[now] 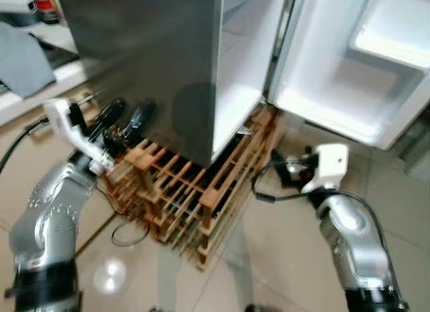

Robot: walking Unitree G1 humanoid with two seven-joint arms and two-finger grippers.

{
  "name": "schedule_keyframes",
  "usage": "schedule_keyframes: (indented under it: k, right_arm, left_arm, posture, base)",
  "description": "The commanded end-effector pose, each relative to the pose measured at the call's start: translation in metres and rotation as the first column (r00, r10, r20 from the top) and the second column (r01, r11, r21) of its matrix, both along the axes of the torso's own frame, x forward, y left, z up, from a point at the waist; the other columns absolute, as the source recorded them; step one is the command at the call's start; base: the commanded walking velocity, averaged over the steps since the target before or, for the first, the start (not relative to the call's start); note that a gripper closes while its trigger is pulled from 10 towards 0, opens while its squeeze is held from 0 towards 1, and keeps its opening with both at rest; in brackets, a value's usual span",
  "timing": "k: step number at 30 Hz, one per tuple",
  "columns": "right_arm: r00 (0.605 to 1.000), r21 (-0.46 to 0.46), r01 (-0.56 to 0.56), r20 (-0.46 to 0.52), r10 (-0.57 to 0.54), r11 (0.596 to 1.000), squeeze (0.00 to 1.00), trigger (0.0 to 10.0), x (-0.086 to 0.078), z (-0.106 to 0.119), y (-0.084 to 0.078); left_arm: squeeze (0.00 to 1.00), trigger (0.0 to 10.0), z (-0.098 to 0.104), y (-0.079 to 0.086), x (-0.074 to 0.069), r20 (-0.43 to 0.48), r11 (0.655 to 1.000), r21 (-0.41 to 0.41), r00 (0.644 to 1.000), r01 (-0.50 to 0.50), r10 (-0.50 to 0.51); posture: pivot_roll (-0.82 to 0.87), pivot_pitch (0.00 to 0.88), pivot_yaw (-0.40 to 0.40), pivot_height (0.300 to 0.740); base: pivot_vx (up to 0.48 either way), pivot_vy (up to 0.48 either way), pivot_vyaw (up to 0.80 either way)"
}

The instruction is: Restocking fridge

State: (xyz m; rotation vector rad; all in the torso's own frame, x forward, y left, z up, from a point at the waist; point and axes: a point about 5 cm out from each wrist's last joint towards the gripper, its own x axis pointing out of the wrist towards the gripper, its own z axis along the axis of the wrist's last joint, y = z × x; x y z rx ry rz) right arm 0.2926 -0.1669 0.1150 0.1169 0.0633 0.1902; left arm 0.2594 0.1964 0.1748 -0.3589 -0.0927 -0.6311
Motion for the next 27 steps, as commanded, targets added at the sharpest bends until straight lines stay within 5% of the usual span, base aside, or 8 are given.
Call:
schedule_keyframes:
  k: [1,4,7,20,27]
  right_arm:
    - [1.0,0.027,-0.014,-0.016,0.015,1.0,0.0,10.0,0.005,-0.002,0.005]
    - [1.0,0.034,-0.025,0.0,0.025,0.999,0.0,10.0,0.011,-0.001,0.013]
    - [1.0,0.048,-0.029,0.011,0.028,0.998,0.0,10.0,0.013,0.001,0.017]
    - [0.997,0.041,-0.067,0.032,0.066,0.997,0.0,10.0,0.016,0.001,0.024]
    - [0.998,0.0,-0.052,0.032,0.052,0.999,0.0,10.0,0.014,-0.004,0.017]
  left_arm:
    - [0.0,10.0,0.006,-0.026,0.002,0.017,0.999,0.021,1.0,0.025,-0.025]
    - [0.0,10.0,-0.007,-0.022,0.026,0.001,0.935,0.169,0.949,-0.312,0.317]
    - [0.0,10.0,-0.006,-0.019,0.033,0.019,0.865,0.204,0.885,-0.458,0.464]
    - [0.0,10.0,-0.004,-0.018,0.039,0.11,0.744,0.211,0.771,-0.634,0.627]
    - [0.0,10.0,-0.013,-0.023,0.034,0.117,0.73,0.257,0.77,-0.633,0.627]
  posture:
    - [0.03,0.0,-0.051,0.74]
    - [0.04,0.0,-0.043,0.74]
    - [0.04,0.0,-0.039,0.74]
    - [-0.01,0.0,-0.041,0.74]
    - [0.01,0.0,-0.061,0.74]
  base:
    - [0.0,0.0,0.73]
    - [0.0,0.0,0.73]
    - [0.0,0.0,0.71]
    - [0.0,0.126,0.68]
    - [0.0,0.435,0.65]
